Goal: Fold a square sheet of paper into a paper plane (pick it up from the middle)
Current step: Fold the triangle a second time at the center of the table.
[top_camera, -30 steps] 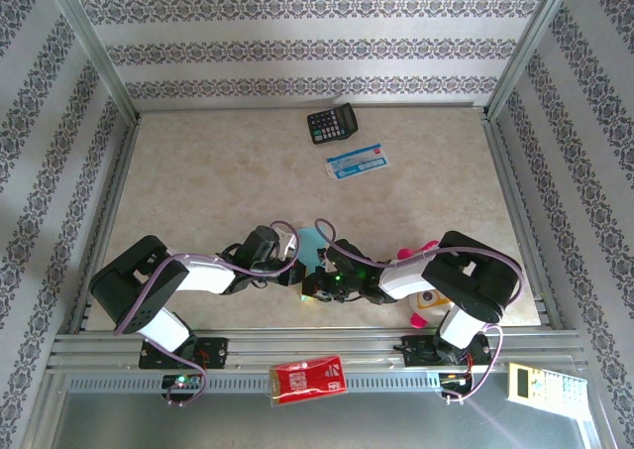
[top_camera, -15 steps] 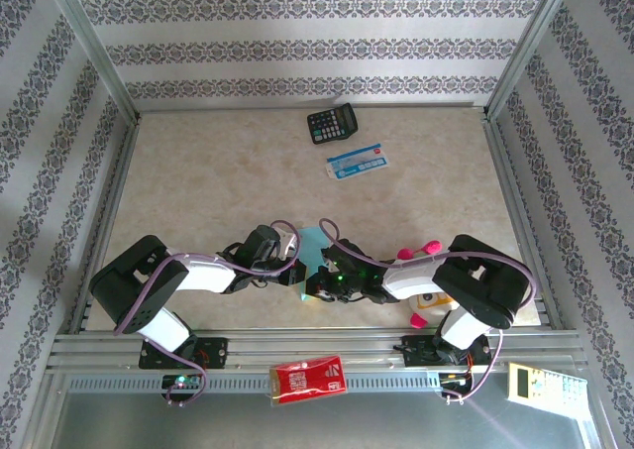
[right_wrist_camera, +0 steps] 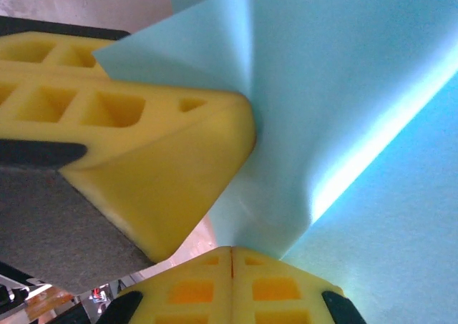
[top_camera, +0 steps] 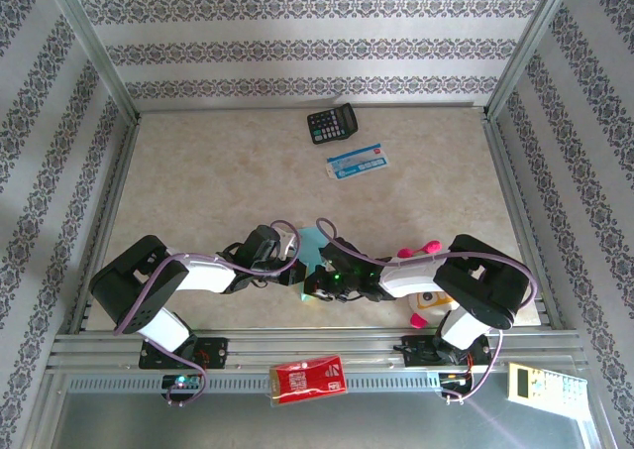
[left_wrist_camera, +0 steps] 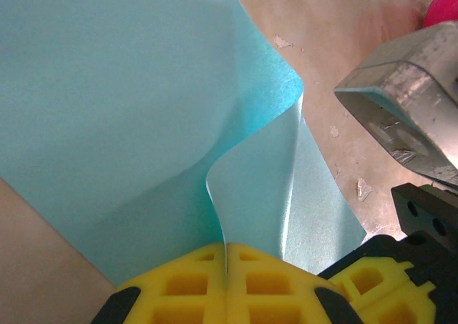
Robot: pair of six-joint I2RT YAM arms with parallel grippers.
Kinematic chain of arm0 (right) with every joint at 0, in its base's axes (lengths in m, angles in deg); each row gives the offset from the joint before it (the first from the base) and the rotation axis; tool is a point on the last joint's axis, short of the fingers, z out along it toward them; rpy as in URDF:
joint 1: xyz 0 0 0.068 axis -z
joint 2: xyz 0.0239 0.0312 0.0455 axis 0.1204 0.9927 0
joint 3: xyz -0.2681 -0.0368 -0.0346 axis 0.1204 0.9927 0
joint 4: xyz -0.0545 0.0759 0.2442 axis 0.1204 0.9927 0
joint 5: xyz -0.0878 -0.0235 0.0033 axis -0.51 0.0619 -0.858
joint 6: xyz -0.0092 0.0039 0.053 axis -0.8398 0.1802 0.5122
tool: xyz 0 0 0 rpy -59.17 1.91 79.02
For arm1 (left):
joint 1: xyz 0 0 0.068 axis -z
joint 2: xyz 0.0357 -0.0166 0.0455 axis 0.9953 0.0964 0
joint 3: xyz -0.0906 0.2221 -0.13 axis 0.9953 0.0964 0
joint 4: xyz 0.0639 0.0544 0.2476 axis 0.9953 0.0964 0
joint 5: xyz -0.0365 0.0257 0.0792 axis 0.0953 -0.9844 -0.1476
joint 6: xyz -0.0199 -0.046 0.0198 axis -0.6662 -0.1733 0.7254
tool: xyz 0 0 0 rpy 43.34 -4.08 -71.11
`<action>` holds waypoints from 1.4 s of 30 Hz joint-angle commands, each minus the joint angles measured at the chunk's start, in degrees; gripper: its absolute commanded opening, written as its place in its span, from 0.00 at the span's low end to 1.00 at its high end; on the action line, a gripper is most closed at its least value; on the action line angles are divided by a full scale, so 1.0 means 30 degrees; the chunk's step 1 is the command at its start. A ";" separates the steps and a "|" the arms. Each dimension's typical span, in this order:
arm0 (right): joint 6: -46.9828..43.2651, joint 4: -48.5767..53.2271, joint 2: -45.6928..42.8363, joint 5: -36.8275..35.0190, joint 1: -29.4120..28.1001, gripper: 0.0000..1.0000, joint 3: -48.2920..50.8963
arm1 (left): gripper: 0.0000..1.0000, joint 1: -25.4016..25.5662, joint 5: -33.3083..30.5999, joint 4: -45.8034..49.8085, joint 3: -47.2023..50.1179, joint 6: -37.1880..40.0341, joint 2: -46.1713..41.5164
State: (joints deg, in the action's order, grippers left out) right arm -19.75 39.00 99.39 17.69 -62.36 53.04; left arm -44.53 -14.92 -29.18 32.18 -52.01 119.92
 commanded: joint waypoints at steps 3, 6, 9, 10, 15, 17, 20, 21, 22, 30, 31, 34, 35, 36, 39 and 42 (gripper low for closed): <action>0.0531 0.1537 0.0090 -0.1003 -0.0663 0.01 -0.0636 | 0.00 -0.0102 -0.1511 0.2448 0.0206 0.0567 0.1466; 0.0806 0.1869 0.0476 -0.1099 -0.0716 0.01 -0.0579 | 0.00 -0.0102 -0.1508 0.2410 0.0229 0.0551 0.1499; 0.0932 0.2595 0.0583 -0.1374 -0.0739 0.00 -0.0494 | 0.00 -0.0102 -0.1562 0.2448 0.0276 0.0565 0.1445; 0.0975 0.2722 0.0678 -0.1406 -0.0753 0.00 -0.0504 | 0.00 -0.0116 -0.1539 0.2454 0.0263 0.0580 0.1438; 0.0811 0.2932 0.0566 -0.1054 -0.0664 0.00 -0.0608 | 0.00 -0.0110 -0.1566 0.2468 0.0278 0.0626 0.1438; 0.0543 0.2577 -0.0126 -0.1045 -0.0437 0.00 -0.0577 | 0.00 -0.0102 -0.1547 0.2442 0.0280 0.0626 0.1438; 0.0311 0.2058 -0.1214 -0.0881 0.0129 0.00 -0.0577 | 0.00 -0.0102 -0.1525 0.2473 0.0260 0.0629 0.1438; 0.0205 0.2027 -0.1561 -0.0941 0.0296 0.00 -0.0577 | 0.00 -0.0102 -0.1507 0.2482 0.0296 0.0627 0.1438; 0.0121 0.2057 -0.1785 -0.0966 0.0412 0.00 -0.0577 | 0.00 -0.0101 -0.1508 0.2444 0.0284 0.0629 0.1426; -0.0221 0.1944 -0.1361 -0.0763 0.1026 0.00 -0.0634 | 0.00 -0.0102 -0.1482 0.2483 0.0231 0.0629 0.1438; -0.0239 0.1878 -0.1206 -0.0771 0.1048 0.00 -0.0665 | 0.00 -0.0102 -0.1487 0.2482 0.0238 0.0627 0.1436; -0.0451 0.1786 -0.0751 -0.0798 0.1167 0.00 -0.0695 | 0.00 -0.0102 -0.1465 0.2502 0.0245 0.0625 0.1397; -0.0522 0.1802 -0.0631 -0.0792 0.1223 0.00 -0.0679 | 0.00 -0.0102 -0.1464 0.2520 0.0201 0.0625 0.1380; -0.0589 0.1783 -0.0456 -0.0807 0.1303 0.00 -0.0639 | 0.00 -0.0102 -0.1478 0.2570 0.0194 0.0653 0.1380; -0.0747 0.1582 -0.0030 -0.0823 0.1539 0.00 -0.0433 | 0.00 -0.0102 -0.1443 0.2606 0.0172 0.0669 0.1320; -0.0942 0.1657 0.0242 -0.0807 0.1631 0.00 -0.0370 | 0.00 -0.0102 -0.1476 0.2724 0.0124 0.0743 0.1328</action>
State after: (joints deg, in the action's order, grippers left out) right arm -20.91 44.75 98.98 16.12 -58.01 51.25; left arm -44.53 -14.77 -28.79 31.83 -51.75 120.01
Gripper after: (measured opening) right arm 0.048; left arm 0.064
